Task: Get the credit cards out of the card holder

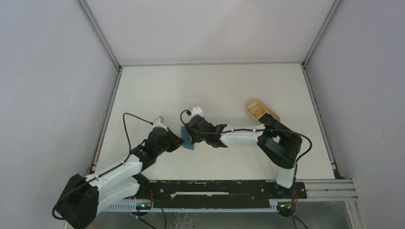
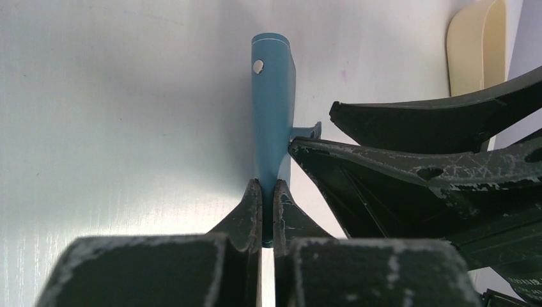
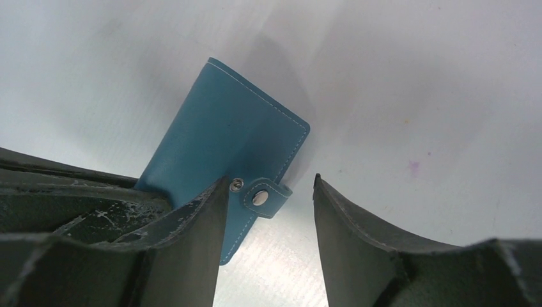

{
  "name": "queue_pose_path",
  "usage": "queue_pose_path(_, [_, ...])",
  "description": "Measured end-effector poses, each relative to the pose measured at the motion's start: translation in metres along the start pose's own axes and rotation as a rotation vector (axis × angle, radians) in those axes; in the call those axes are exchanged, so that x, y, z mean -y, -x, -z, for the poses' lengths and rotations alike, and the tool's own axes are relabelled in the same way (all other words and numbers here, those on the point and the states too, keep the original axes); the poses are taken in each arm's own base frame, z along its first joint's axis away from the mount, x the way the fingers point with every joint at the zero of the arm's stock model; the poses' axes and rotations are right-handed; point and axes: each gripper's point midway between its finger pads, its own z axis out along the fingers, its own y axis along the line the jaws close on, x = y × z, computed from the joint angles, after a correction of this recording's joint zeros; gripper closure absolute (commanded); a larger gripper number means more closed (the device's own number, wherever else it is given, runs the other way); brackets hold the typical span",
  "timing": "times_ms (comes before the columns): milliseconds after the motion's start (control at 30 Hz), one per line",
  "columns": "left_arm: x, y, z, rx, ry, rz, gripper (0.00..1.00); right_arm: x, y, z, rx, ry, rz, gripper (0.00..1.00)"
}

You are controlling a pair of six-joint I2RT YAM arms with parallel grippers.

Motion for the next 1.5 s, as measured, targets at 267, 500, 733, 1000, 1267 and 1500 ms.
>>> queue_pose_path(267, [-0.001,0.000,0.000,0.000,0.004,-0.001,1.00,0.017,-0.008,0.000,-0.036,-0.065,-0.003,0.46])
queue_pose_path(500, [-0.001,0.000,0.001,0.002,0.004,-0.001,1.00,0.030,-0.013,-0.001,-0.060,-0.107,-0.014,0.49])
queue_pose_path(733, [-0.002,0.001,0.002,0.006,0.008,-0.001,1.00,0.036,-0.014,-0.002,-0.068,-0.110,-0.044,0.61])
queue_pose_path(1000, [-0.002,0.002,0.003,0.009,0.008,-0.001,1.00,0.043,-0.020,-0.004,-0.096,-0.091,-0.092,0.79])
queue_pose_path(1267, [-0.002,0.002,0.003,0.010,0.010,-0.001,1.00,0.045,-0.027,-0.005,-0.120,-0.057,-0.130,0.93])
queue_pose_path(1500, [-0.004,0.002,0.002,0.011,0.016,-0.001,1.00,0.044,-0.025,0.000,-0.121,-0.004,-0.182,1.00])
